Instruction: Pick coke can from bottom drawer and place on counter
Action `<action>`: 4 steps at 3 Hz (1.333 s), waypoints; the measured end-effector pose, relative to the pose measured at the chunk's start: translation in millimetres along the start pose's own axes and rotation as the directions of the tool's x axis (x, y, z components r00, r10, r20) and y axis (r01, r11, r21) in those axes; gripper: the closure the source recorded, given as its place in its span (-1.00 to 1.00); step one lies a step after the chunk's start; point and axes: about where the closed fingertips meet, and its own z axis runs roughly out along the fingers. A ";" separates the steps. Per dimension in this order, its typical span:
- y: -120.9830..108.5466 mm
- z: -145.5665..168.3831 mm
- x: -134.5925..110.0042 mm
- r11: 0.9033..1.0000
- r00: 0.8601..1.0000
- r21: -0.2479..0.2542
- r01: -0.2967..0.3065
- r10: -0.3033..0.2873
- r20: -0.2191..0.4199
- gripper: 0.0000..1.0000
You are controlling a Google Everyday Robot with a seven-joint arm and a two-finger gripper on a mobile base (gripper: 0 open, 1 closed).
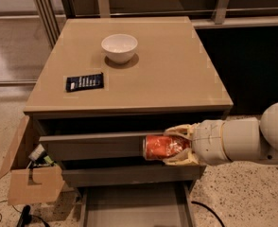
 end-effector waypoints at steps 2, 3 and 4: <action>-65.1 -19.9 -18.3 0.998 0.997 -0.037 0.054 -0.056 -0.047 1.00; -125.5 -43.0 -30.8 0.994 0.992 -0.065 0.090 -0.095 -0.079 1.00; -159.6 -53.3 -25.8 0.996 0.997 -0.069 0.063 -0.066 -0.038 1.00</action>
Offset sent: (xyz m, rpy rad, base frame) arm 0.0897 -0.0114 0.1000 -0.1232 -0.0247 0.0644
